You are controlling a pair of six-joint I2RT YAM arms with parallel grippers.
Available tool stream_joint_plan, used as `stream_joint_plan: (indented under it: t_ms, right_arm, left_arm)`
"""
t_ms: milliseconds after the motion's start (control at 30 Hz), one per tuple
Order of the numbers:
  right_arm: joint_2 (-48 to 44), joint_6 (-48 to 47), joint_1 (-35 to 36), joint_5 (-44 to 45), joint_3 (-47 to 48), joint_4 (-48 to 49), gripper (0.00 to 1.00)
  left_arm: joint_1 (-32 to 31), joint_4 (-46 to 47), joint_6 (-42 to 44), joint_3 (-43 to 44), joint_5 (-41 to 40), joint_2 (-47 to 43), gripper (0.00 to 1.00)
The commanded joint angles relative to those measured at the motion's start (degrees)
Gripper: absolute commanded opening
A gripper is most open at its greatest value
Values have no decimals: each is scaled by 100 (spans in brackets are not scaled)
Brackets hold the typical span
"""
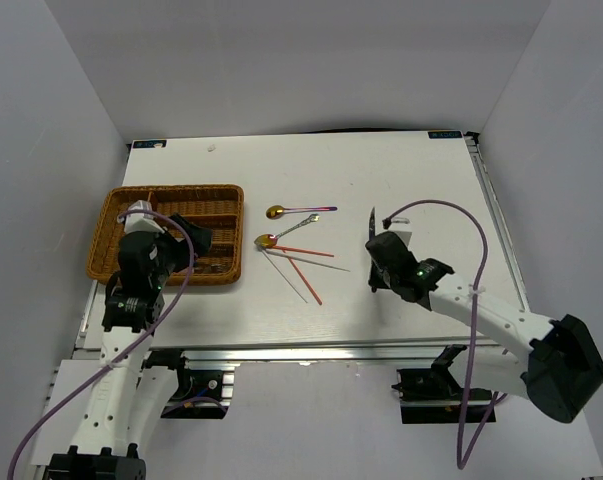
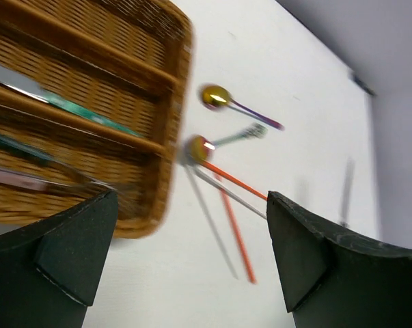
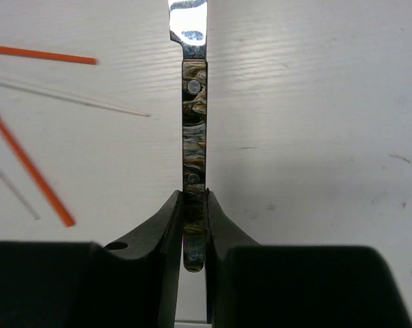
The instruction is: Sort the eating utensils into containers
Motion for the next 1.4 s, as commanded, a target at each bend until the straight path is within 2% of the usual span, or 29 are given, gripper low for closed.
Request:
stream_joint_plan:
  t_ms: [0, 33, 67, 233, 333, 533, 667, 767, 800, 867, 900, 1000, 1033, 1100, 1133, 1200, 1267, 1300, 1333, 1367]
  right_arm:
    - [-341, -497, 214, -808, 303, 410, 0]
    - [-376, -558, 276, -1003, 347, 541, 0]
    - [-377, -637, 485, -1144, 460, 621, 0]
    - [-61, -893, 1312, -1444, 1207, 481, 0]
    - [298, -981, 1935, -1296, 1612, 456, 0]
    - [712, -1007, 2367, -1180, 2183, 525, 0]
    - [1186, -1165, 2718, -1181, 2658, 376, 0]
    - [1380, -1227, 2860, -1128, 2860, 358, 0]
    - [1398, -1236, 2878, -1136, 2887, 384, 0]
    - [1407, -1253, 2913, -1154, 2905, 498, 0]
    - [1399, -1262, 2922, -1215, 2888, 560, 0]
    - [1390, -1297, 2922, -1268, 2879, 674, 0]
    - [1390, -1306, 2922, -1251, 2879, 683, 0]
    - [1364, -1306, 2922, -1207, 2818, 744, 0]
    - [1294, -1297, 2922, -1189, 2774, 788, 0]
    - [1188, -1271, 2904, -997, 2633, 894, 0]
    - [925, -1087, 2878, -620, 2501, 903, 36]
    - [820, -1025, 2852, -522, 2318, 938, 73]
    - [575, -920, 2782, -443, 2238, 955, 89]
    - [468, -858, 2729, -329, 2150, 947, 89]
  left_arm:
    - [-73, 1034, -1051, -523, 1549, -57, 98]
    - [-195, 1403, -1594, -891, 1667, -154, 98]
    - [-292, 1938, -1791, -1008, 1685, -302, 98]
    - [-959, 2742, -2451, -1010, 1598, 11, 98]
    - [-1241, 2760, -2434, -886, 1475, 328, 98]
    - [-1497, 2593, -2329, -1008, 1220, 478, 98]
    - [-1497, 2978, -2434, -1237, 1412, 513, 97]
    - [-1497, 3182, -2522, -1343, 1501, 566, 87]
    - [-1505, 3208, -2539, -1378, 1518, 575, 74]
    - [-1506, 3226, -2566, -1387, 1554, 610, 62]
    - [-1497, 3226, -2566, -1378, 1589, 619, 51]
    - [-1505, 3183, -2513, -1360, 1668, 663, 33]
    - [-1506, 3148, -2496, -1334, 1677, 672, 19]
    - [-1497, 3095, -2469, -1308, 1677, 698, 5]
    - [-1497, 2981, -2443, -1290, 1625, 707, 0]
    - [-1497, 2832, -2434, -1185, 1510, 742, 0]
    - [-1505, 2359, -2495, -1010, 1055, 759, 0]
    - [-1497, 2182, -2548, -913, 818, 803, 0]
    - [-1488, 1841, -2574, -799, 363, 838, 0]
    - [-1462, 1655, -2601, -546, 124, 882, 0]
